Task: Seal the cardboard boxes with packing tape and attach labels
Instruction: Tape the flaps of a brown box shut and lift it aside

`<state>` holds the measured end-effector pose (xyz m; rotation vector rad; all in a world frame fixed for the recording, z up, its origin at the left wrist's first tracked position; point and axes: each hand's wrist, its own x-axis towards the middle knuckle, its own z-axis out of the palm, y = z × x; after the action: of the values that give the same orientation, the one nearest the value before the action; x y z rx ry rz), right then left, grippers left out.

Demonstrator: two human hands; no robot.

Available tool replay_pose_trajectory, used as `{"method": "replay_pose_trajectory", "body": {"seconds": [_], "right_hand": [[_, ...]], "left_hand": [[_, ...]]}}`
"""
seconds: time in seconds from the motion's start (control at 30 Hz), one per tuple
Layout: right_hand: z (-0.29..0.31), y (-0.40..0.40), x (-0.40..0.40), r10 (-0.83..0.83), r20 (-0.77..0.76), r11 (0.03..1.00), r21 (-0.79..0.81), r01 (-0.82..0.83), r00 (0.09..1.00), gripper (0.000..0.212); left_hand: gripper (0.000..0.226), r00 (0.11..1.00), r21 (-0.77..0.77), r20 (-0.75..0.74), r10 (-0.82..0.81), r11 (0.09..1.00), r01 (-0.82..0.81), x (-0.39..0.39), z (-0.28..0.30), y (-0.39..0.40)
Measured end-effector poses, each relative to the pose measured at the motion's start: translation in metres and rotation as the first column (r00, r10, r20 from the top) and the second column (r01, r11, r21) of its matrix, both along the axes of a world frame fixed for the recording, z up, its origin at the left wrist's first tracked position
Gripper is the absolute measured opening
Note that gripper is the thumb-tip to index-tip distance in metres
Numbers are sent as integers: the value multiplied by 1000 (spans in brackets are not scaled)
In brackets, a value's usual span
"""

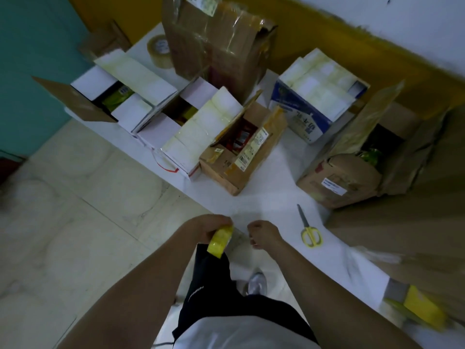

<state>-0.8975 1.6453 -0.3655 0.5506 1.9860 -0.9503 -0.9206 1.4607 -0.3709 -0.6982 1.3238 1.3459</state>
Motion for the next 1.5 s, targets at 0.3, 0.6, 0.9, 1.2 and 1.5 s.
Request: {"method": "replay_pose_trajectory", "body": {"seconds": [0.3, 0.6, 0.9, 1.2, 1.5], "right_hand": [[45, -8, -22, -580, 141, 665, -487, 566, 803, 22], [210, 74, -29, -335, -809, 938, -243, 246, 482, 40], [422, 196, -3, -216, -973, 930, -232, 285, -85, 35], [482, 342, -33, -297, -955, 870, -264, 417, 14, 25], [413, 433, -91, -385, -870, 807, -157, 569, 307, 27]], "left_hand": [[17, 904, -100, -375, -207, 978, 182, -15, 65, 18], [34, 657, -27, -741, -136, 984, 174, -22, 220, 89], [18, 353, 198, -933, 75, 923, 329, -24, 400, 229], [48, 372, 289, -915, 154, 895, 340, -47, 440, 373], [34, 387, 175, -922, 15, 907, 383, -83, 394, 443]]}}
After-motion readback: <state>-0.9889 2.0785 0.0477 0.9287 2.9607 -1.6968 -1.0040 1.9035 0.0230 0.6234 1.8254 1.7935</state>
